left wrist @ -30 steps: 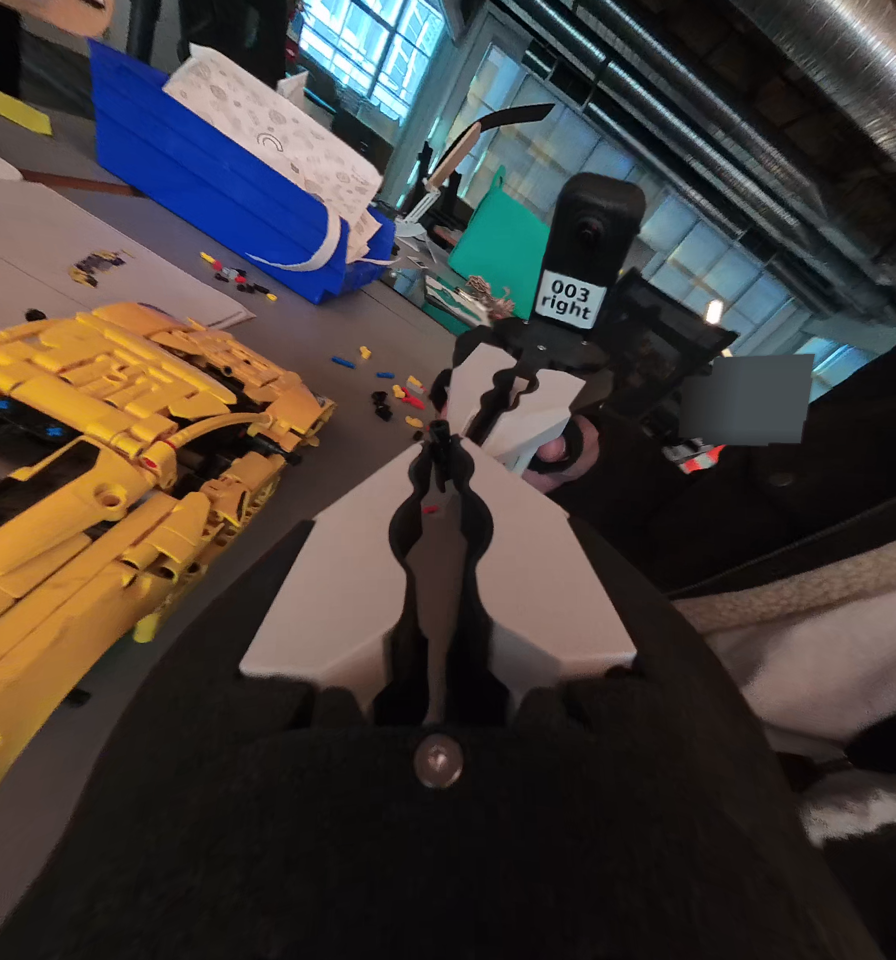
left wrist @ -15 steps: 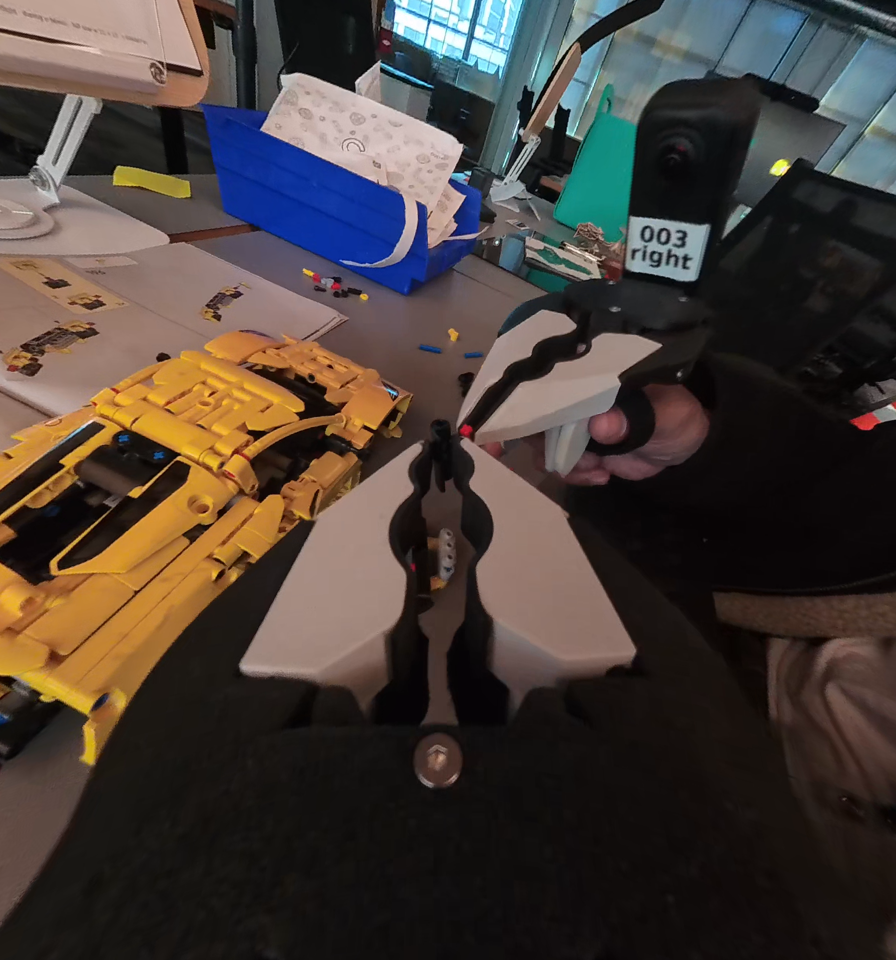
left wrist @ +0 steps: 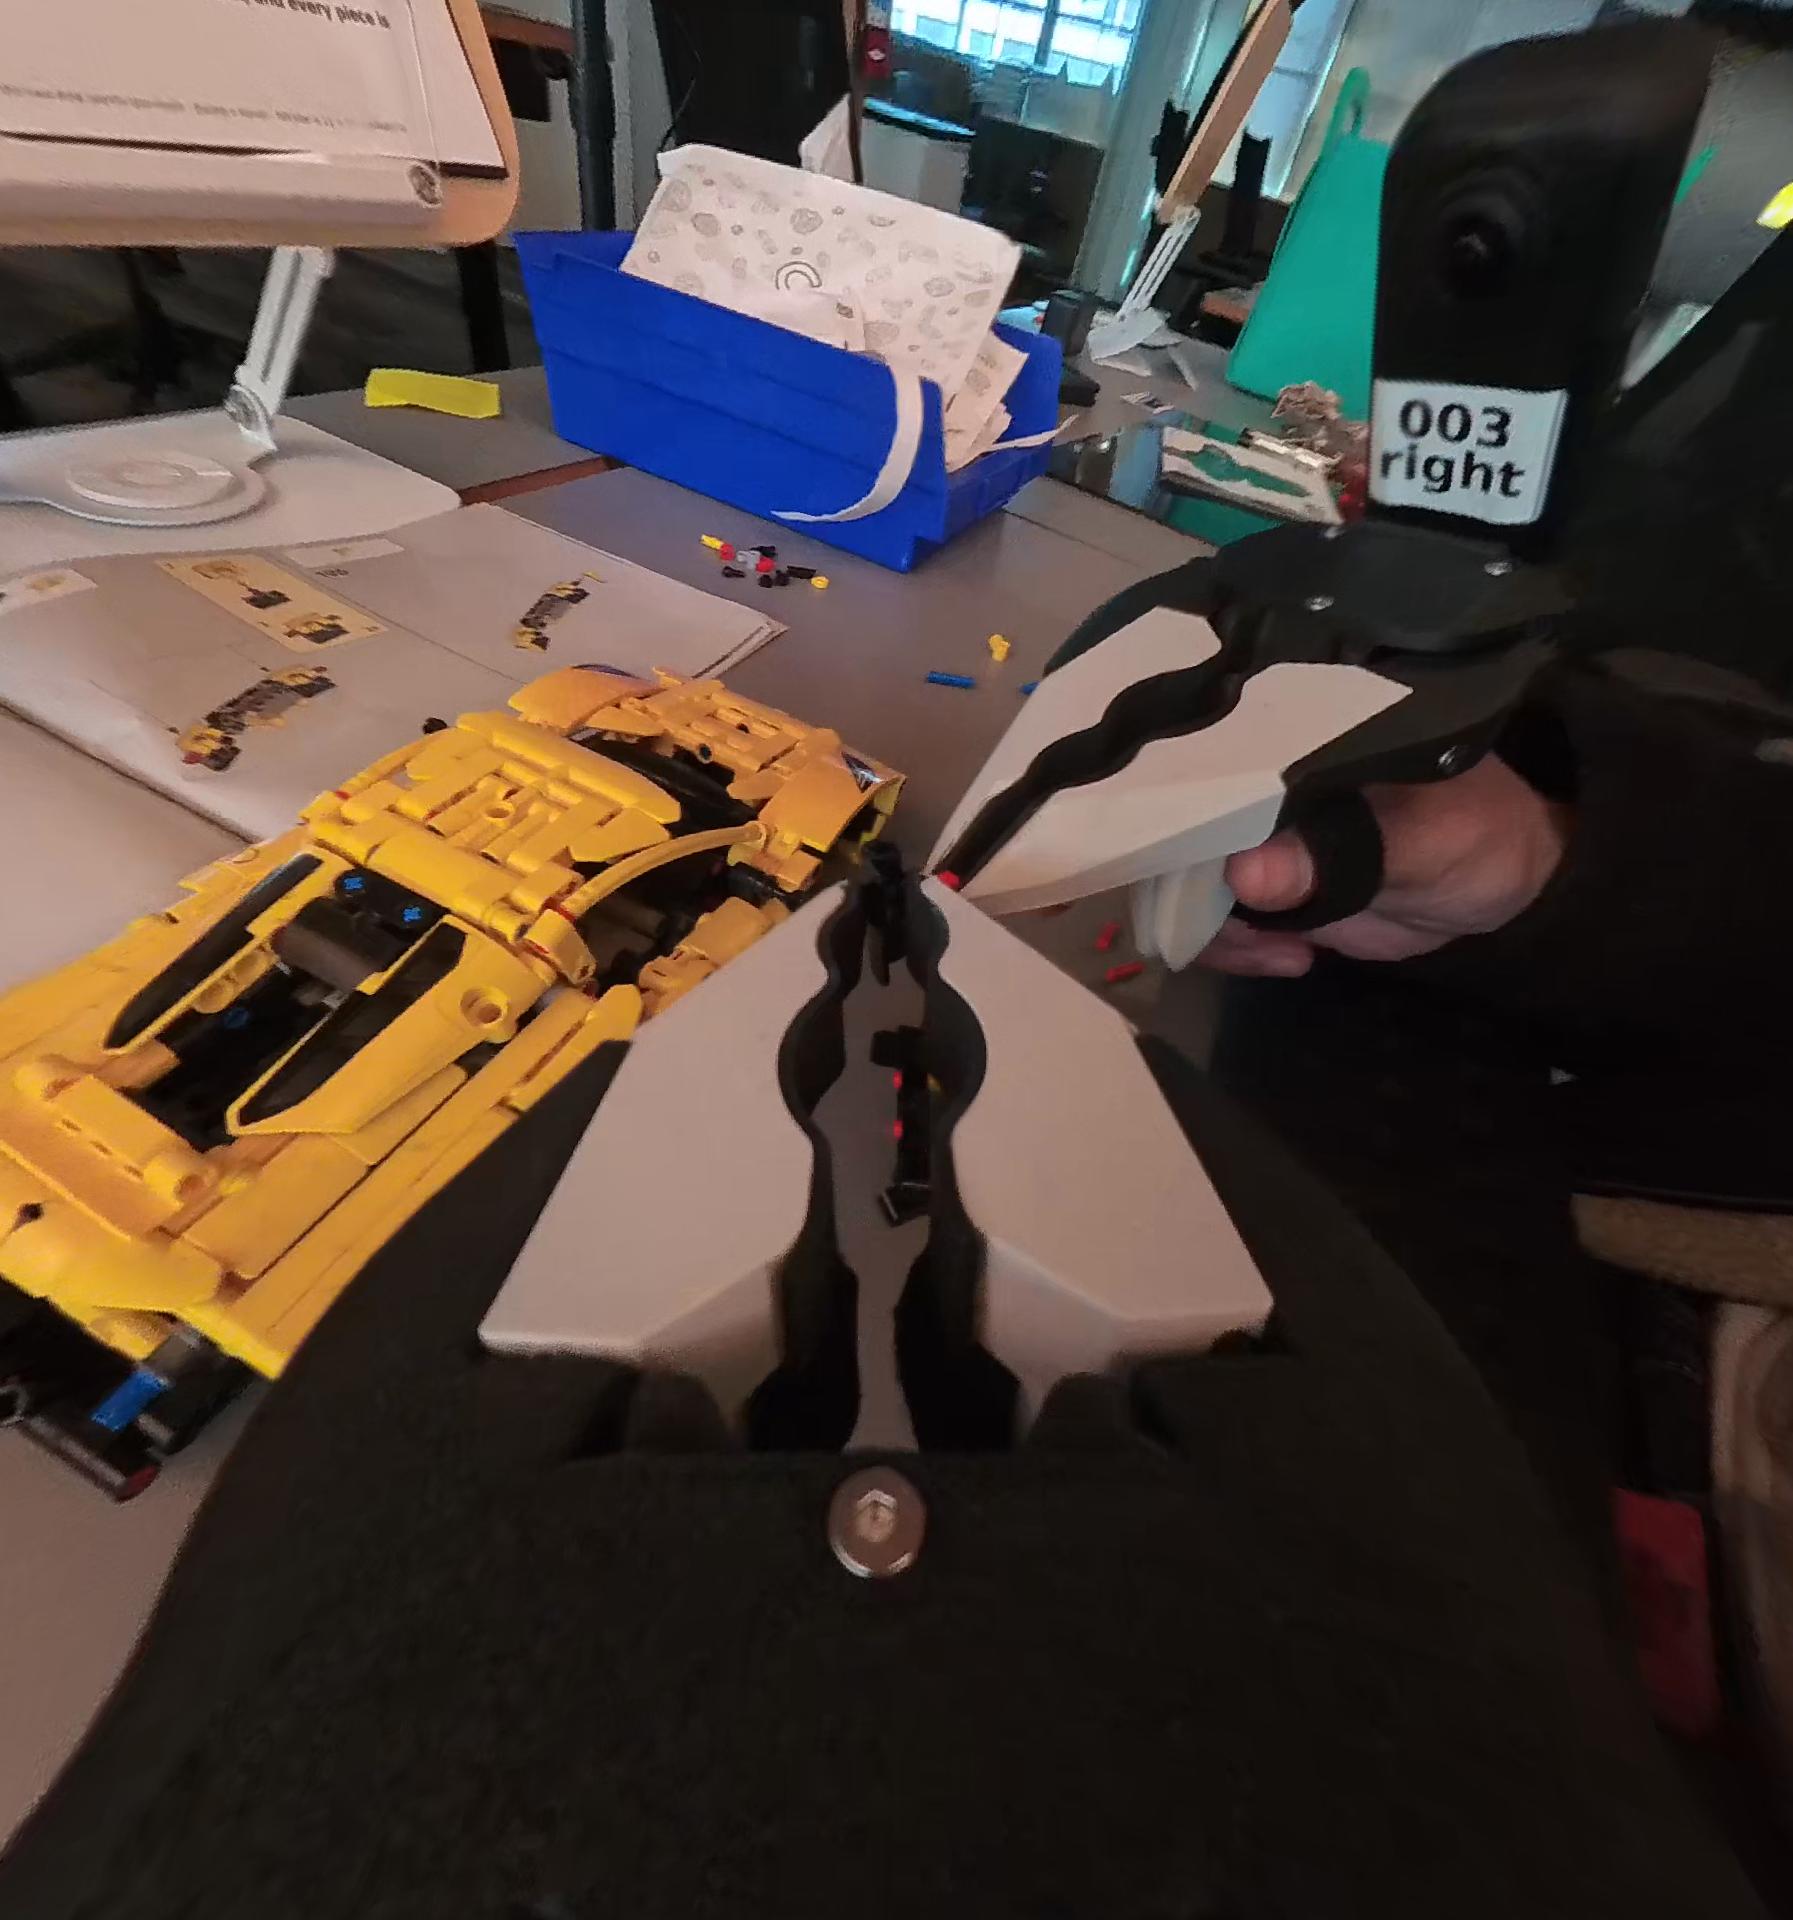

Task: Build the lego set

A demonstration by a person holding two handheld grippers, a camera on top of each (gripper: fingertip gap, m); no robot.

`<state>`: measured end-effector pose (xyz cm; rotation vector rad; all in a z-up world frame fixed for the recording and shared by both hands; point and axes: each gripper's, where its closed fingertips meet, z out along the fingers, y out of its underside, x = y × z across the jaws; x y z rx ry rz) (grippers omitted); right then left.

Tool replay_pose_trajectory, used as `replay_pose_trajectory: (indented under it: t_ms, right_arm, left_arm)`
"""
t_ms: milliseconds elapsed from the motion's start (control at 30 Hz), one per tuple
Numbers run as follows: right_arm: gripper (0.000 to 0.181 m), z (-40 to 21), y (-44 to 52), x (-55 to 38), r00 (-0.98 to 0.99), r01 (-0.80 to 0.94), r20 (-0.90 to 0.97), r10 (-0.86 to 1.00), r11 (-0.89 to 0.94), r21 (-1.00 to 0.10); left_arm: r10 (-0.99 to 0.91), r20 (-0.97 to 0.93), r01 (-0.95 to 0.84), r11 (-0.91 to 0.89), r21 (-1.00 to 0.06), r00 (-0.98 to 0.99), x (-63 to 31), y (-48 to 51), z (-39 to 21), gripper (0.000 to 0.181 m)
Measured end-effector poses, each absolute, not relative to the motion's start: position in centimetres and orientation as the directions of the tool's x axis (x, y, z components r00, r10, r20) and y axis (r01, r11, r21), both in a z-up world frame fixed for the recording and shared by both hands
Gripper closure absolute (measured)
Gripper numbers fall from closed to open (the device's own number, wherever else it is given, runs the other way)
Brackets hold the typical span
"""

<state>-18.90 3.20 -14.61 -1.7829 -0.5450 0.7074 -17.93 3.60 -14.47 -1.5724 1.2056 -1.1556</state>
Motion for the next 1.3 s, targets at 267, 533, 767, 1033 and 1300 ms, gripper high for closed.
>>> replay_pose_trajectory:
  t_ms: [267, 533, 767, 1033, 1300]
  right_arm:
    - [0.179, -14.4, 3.2, -18.7, 0.612, -0.156, -0.432, 0.663, -0.434, -0.887]
    - [0.18, -12.6, 4.0, -18.4, 0.464, -0.383, -0.626, 0.627, -0.495, -0.78]
    - [0.18, -12.7, 4.0, -18.6, 0.47, -0.375, -0.622, 0.626, -0.496, -0.783]
    - [0.18, -12.6, 3.9, -18.6, 0.453, -0.385, -0.629, 0.632, -0.497, -0.778]
    - [0.18, -10.3, 3.6, -17.4, 0.393, -0.484, -0.618, 0.681, -0.419, -0.769]
  left_arm:
    - [-0.987, -0.008, -0.257, -0.035, -0.966, 0.163, -17.9, 3.7, -14.3, 0.175]
    - [-0.997, 0.03, -0.237, -0.047, -0.97, 0.078, -17.1, 2.0, -14.0, 0.174]
    - [-0.994, 0.05, -0.242, -0.072, -0.968, 0.097, -17.3, 2.5, -14.2, 0.174]
    - [-0.993, 0.027, -0.234, -0.053, -0.971, 0.113, -17.4, 2.6, -13.9, 0.174]
    - [-0.988, 0.143, -0.089, -0.147, -0.985, 0.053, -18.0, 2.4, -11.6, 0.174]
